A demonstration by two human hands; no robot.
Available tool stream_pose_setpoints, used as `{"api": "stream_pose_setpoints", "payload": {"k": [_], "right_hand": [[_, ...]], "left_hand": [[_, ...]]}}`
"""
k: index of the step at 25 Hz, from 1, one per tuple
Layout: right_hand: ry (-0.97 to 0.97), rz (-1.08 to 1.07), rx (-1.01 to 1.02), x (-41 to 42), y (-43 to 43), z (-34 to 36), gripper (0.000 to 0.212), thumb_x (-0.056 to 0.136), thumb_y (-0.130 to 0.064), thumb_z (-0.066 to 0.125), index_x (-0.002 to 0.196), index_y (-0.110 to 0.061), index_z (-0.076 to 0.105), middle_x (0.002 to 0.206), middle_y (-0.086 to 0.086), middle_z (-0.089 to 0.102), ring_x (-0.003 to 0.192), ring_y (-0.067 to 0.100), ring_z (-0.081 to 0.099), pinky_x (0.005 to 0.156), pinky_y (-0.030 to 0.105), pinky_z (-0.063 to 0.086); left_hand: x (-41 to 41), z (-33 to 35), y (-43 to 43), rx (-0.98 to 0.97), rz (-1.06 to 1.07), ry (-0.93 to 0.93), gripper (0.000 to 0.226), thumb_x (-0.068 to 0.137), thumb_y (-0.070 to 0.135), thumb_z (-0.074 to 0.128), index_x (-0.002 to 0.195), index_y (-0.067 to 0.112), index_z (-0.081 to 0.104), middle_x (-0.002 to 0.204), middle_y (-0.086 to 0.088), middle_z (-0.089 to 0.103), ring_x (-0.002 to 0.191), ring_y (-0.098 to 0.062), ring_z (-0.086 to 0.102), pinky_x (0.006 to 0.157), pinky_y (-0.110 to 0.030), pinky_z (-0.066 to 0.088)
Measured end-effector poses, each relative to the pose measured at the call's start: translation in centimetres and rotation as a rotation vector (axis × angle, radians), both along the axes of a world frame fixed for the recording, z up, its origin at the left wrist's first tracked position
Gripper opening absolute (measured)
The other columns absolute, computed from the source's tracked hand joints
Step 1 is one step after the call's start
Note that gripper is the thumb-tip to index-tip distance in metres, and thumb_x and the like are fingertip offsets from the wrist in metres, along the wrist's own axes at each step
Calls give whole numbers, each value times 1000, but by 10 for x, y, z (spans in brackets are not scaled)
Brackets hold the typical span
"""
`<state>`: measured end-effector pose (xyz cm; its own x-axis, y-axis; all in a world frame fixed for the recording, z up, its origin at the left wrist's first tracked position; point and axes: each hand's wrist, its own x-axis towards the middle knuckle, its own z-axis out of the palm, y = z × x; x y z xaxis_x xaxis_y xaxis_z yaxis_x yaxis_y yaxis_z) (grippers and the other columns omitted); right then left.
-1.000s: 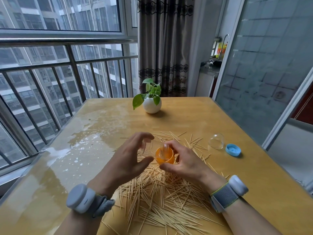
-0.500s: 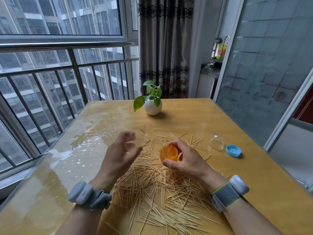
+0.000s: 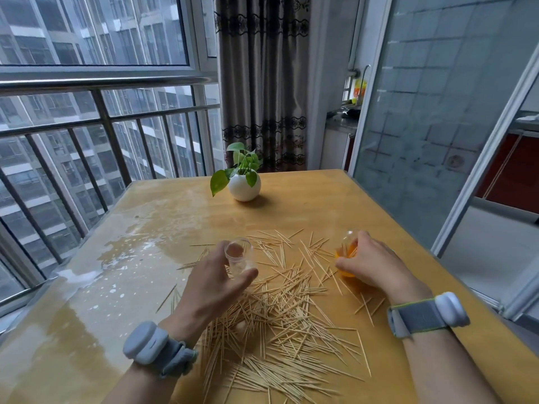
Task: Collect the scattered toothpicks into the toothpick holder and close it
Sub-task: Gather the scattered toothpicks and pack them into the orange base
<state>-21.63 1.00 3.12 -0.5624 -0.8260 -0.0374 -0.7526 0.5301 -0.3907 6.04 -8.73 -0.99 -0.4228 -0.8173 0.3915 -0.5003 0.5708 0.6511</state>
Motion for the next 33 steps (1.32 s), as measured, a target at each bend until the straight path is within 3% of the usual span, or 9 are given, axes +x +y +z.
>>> {"api": "stream_pose_setpoints", "payload": {"k": [4,9,13,16,19,22,24,30,33], "right_hand": [[-59,-38,114,-14,4,-6,73,78,-51,69,133,-13,39,124,9,59,112,28,58,87,37,48],[-68,-230,-76,-59,-2,-5,60,90,-53,53,134,-13,47,135,11,54,119,32,53,90,40,44],[-27,-185,82,-79,-16,-33,71,81,-66,56,130,-16,50,134,14,54,122,34,52,95,42,46],[37,-178,99,-81,-17,-37,60,80,-67,57,117,-20,55,125,10,60,110,32,56,87,40,48],[52,-234,-148,-64,-15,-15,42,89,-52,53,114,-18,54,115,12,63,93,31,53,76,37,44],[-128,12,-582,-10,-16,11,31,96,-41,48,122,-25,56,109,6,67,92,25,61,72,31,46],[-370,238,-699,33,-16,19,25,92,-47,52,112,-33,58,98,-2,68,84,16,63,67,28,50],[-680,507,-634,76,-24,-5,35,75,-50,72,95,-26,55,86,-13,59,80,7,59,73,30,52],[-693,585,-551,72,-21,-6,34,79,-36,74,108,-27,60,102,-16,63,95,5,64,86,30,55]], "left_hand": [[-28,7,12,-23,-75,-48,44,79,49,74,113,26,58,105,11,67,94,-8,63,82,-34,53],[-42,3,21,-25,-97,-51,51,73,63,65,112,30,57,104,13,66,90,-4,60,79,-32,52],[-40,-1,22,-16,-90,-65,47,78,54,71,115,29,56,106,10,66,88,-5,59,73,-24,47],[-40,0,24,-32,-86,-81,51,79,53,71,121,28,55,106,10,64,87,-7,58,69,-18,40],[-39,1,23,-43,-79,-108,53,78,60,68,121,32,53,105,13,62,88,-5,57,70,-20,42],[-38,3,23,-64,-92,-136,55,78,67,62,120,33,53,102,15,60,86,-2,55,68,-17,40],[-37,3,24,-71,-98,-141,58,76,72,57,119,34,53,99,17,59,84,-1,54,66,-16,39],[-35,2,22,-105,-88,-117,50,73,75,52,104,36,51,87,20,52,77,0,51,67,-26,46],[-35,1,21,-130,-93,-129,51,76,73,51,112,37,51,88,18,51,77,-1,50,65,-24,44]]}}
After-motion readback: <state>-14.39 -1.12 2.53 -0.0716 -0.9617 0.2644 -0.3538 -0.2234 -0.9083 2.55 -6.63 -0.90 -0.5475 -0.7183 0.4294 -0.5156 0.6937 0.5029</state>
